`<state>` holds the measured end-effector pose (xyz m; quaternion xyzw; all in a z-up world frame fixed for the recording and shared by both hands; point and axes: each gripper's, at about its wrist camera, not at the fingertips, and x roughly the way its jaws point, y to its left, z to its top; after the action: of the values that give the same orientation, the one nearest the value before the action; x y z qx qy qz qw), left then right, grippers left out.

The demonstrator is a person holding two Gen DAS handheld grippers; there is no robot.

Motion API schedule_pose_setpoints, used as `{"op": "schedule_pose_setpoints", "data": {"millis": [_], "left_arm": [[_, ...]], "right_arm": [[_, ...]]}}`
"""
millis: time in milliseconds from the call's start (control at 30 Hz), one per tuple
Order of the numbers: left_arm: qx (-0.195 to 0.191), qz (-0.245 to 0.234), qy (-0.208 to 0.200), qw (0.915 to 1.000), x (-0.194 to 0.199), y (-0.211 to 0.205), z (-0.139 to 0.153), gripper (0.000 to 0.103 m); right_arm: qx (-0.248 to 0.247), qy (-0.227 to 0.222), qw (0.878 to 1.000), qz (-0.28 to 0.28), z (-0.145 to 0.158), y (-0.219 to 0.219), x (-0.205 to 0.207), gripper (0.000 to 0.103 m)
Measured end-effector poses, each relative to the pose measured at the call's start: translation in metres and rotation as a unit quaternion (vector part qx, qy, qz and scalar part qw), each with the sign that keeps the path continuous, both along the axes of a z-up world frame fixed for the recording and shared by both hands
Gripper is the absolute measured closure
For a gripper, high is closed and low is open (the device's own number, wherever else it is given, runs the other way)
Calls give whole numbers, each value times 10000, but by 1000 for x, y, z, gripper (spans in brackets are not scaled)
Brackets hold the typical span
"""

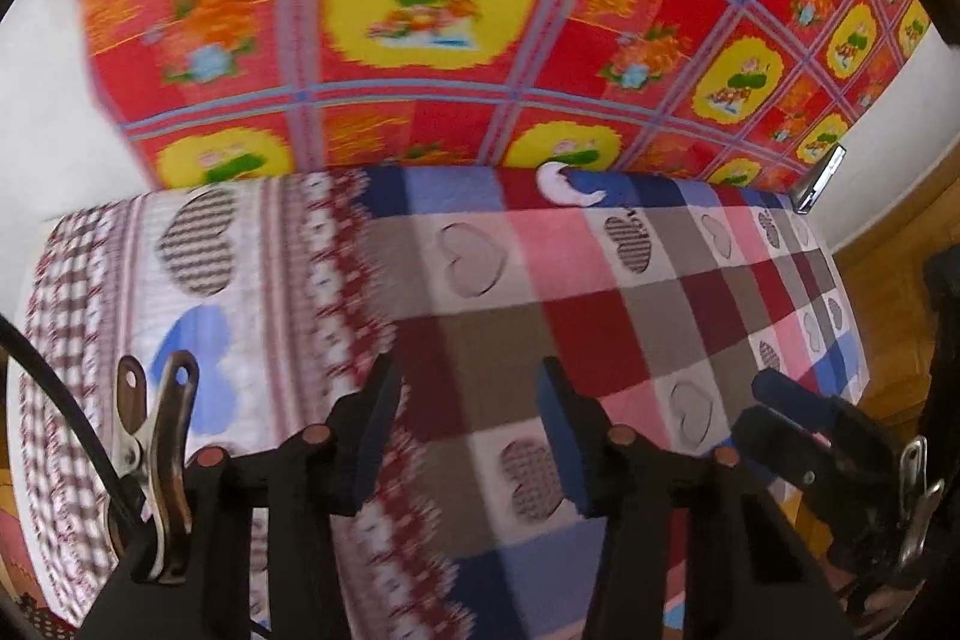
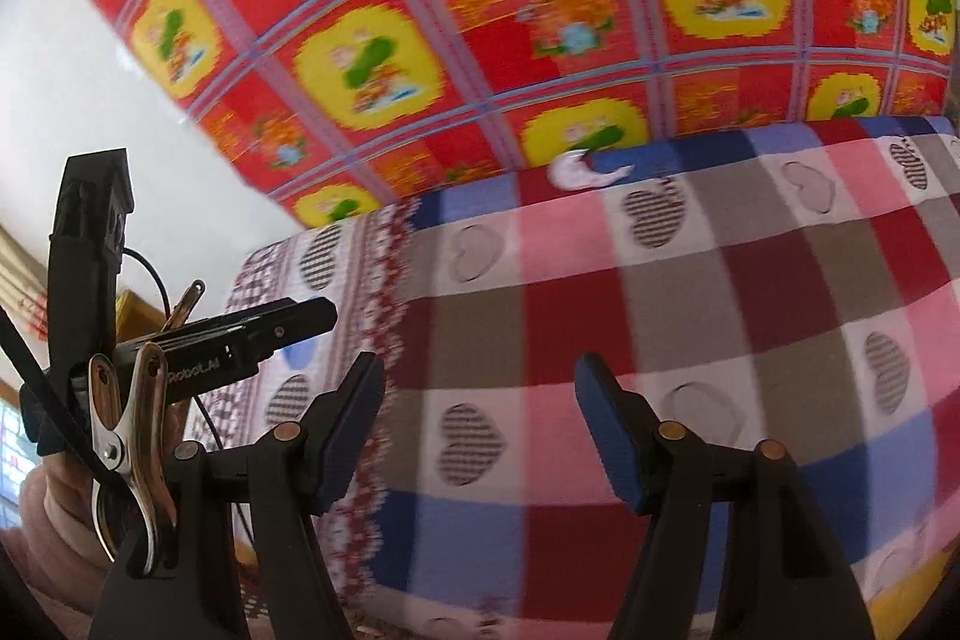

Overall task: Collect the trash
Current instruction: 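Reach both open tools down to the white plastic piece on the bed, then close the left tool on the white plastic piece while the right tool presses its other side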

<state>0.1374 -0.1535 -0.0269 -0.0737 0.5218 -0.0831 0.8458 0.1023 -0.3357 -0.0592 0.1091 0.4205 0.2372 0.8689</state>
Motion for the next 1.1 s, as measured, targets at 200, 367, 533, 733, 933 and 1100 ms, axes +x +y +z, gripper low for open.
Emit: {"op": "schedule_pose_setpoints", "data": {"millis": [200, 367, 533, 733, 933, 1100], "left_arm": [[154, -84, -72, 9998, 41, -43, -10, 58], [113, -111, -1, 9999, 73, -64, -21, 68], [102, -16, 17, 9999, 103, -76, -35, 72], [106, 43, 89, 9999, 135, -83, -54, 72], [154, 138, 175, 9996, 154, -86, -73, 72], [103, 268, 95, 9995, 162, -87, -79, 72]], "right_arm": [[-69, 46, 9998, -171, -8, -43, 40, 36], [-77, 80, 9998, -179, -16, -57, 77, 50], [-28, 195, 9997, -141, -30, -59, 112, 63], [-4, 267, 9996, -58, -45, -53, 147, 68], [15, 299, 9995, 54, -55, -42, 170, 77], [85, 332, 9994, 70, -60, -41, 181, 78]]}}
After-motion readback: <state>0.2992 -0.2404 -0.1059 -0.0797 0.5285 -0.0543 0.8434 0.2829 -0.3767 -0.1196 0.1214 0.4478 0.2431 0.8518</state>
